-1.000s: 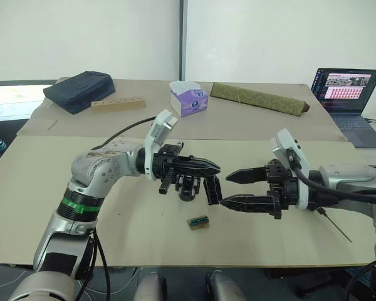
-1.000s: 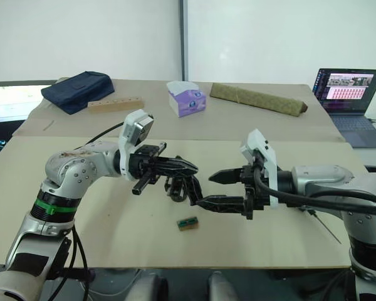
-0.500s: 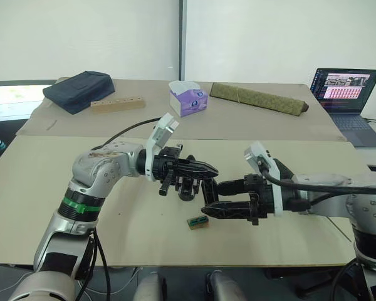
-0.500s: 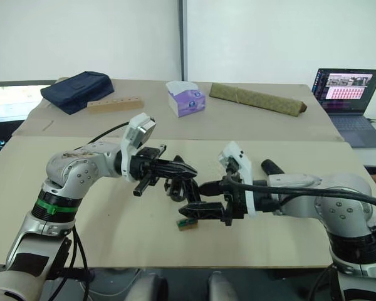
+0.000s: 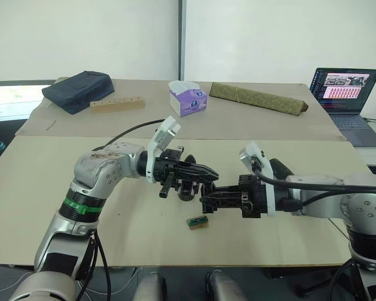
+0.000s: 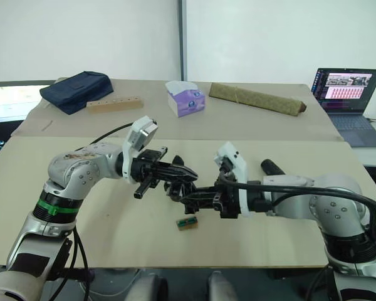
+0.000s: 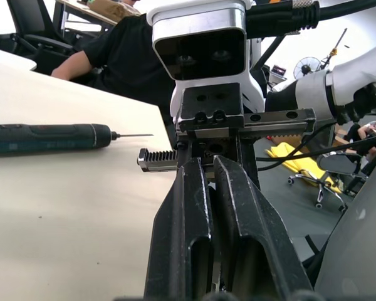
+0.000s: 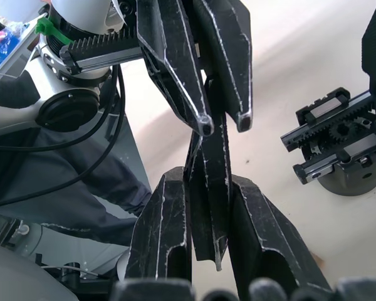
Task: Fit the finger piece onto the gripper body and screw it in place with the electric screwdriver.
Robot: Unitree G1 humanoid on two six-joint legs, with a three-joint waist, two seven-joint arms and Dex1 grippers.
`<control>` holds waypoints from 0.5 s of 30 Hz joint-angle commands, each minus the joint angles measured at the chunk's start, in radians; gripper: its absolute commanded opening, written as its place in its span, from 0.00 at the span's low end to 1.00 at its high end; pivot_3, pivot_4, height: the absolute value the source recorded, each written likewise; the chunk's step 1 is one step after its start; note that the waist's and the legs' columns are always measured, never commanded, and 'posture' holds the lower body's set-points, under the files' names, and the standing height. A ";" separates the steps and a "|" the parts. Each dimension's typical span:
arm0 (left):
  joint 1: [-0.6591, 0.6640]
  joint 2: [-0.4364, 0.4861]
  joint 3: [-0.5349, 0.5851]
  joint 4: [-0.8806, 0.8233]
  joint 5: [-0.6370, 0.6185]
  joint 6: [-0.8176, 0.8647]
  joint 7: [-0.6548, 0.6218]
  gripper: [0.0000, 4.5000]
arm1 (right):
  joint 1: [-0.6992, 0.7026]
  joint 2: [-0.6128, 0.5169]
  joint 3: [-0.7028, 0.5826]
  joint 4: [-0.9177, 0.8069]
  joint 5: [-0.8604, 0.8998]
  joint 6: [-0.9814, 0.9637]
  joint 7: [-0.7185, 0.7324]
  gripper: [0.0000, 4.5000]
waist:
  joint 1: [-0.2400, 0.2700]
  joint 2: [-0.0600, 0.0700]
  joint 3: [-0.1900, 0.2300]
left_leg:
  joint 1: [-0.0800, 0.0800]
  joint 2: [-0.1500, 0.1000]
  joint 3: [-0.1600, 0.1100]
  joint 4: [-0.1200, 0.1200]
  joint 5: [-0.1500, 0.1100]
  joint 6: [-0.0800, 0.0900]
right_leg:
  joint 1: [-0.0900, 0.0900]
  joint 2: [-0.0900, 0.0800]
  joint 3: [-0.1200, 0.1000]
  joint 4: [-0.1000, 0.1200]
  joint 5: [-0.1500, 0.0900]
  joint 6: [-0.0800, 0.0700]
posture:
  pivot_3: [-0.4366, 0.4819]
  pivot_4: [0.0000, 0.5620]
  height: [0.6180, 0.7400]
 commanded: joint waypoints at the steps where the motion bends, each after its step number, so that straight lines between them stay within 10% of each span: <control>1: -0.009 0.005 0.026 -0.041 -0.006 -0.001 -0.001 0.08 | 0.008 0.012 -0.015 -0.041 -0.044 -0.071 0.055 0.09 | 0.000 0.000 0.000 | 0.000 0.000 0.000 0.000 0.000 0.000 | 0.000 0.000 0.000 0.000 0.000 0.000 | 0.48 0.27 1.00; 10: 0.098 0.115 0.201 -0.045 0.042 -0.256 -0.120 1.00 | 0.138 0.001 -0.092 -0.087 -0.247 -0.267 0.307 0.09 | -0.004 0.000 0.000 | 0.000 0.001 0.000 0.000 0.000 0.000 | 0.000 0.001 0.000 0.000 0.000 0.000 | 0.48 0.27 1.00; 15: 0.219 0.226 0.217 0.044 0.188 -0.447 -0.180 1.00 | 0.224 -0.034 -0.069 -0.076 -0.492 -0.480 0.530 0.09 | 0.001 0.000 0.000 | 0.002 0.001 0.002 0.000 0.000 0.000 | 0.001 0.000 0.000 0.000 0.000 0.000 | 0.48 0.27 1.00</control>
